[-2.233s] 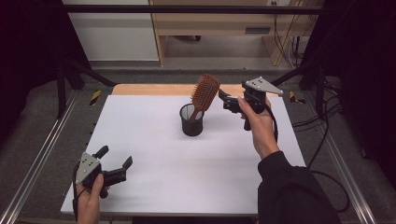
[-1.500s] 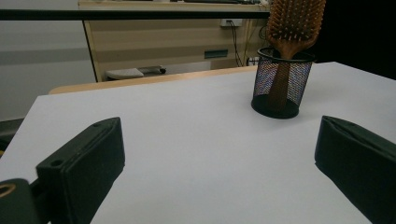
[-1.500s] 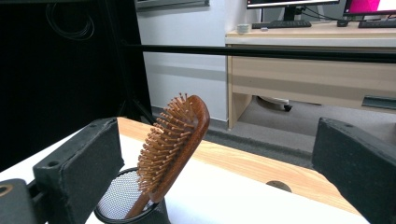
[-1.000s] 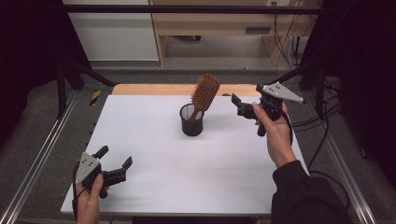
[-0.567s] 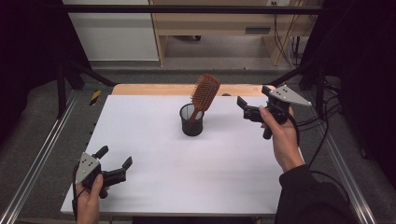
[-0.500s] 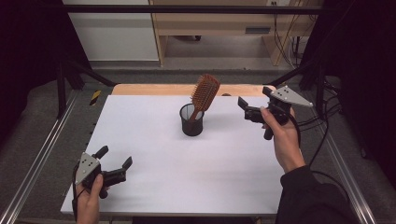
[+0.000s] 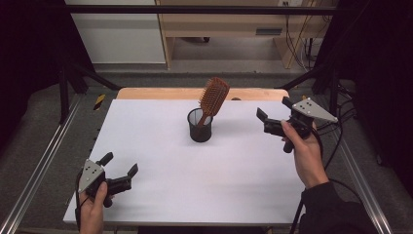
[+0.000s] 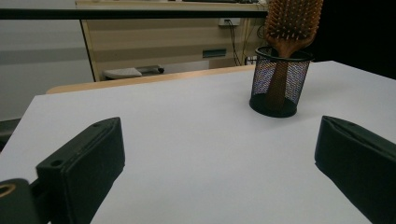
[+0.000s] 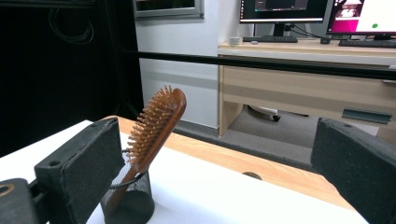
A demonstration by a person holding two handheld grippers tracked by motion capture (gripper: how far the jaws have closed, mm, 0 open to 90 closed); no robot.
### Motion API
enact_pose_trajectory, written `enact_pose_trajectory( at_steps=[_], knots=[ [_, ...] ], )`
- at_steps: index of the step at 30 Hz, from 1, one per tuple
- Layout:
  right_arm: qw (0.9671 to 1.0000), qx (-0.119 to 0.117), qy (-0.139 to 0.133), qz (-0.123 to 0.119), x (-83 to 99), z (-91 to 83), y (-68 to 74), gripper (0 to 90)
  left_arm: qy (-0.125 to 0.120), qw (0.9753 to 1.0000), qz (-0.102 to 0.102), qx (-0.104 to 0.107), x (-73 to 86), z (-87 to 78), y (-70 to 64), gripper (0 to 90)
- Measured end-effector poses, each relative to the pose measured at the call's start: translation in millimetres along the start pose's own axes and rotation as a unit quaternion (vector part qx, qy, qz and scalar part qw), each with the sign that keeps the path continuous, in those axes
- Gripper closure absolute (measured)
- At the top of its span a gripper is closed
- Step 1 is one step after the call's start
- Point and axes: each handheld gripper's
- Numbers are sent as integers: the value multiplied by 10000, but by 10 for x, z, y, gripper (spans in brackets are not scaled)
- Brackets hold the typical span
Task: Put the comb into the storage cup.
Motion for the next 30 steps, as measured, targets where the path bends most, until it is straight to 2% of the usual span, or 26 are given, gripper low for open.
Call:
enact_pose_trajectory(
  at_steps=[20,24,30],
  knots=[
    [9998,130,-102,-121,242,-382,-138,27,3,10000,-4,16,-1,-6,-1,17],
    [9998,163,-109,-96,276,-428,-166,27,4,10000,1,14,-1,-7,-3,18],
    [9996,176,-109,-198,302,-491,-182,28,-13,10000,-18,11,-1,-12,2,17]
  ],
)
Point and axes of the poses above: each handheld gripper's, and its own axes: z roughly forward along the jaws, x roughly out of its underside, y roughly to its left
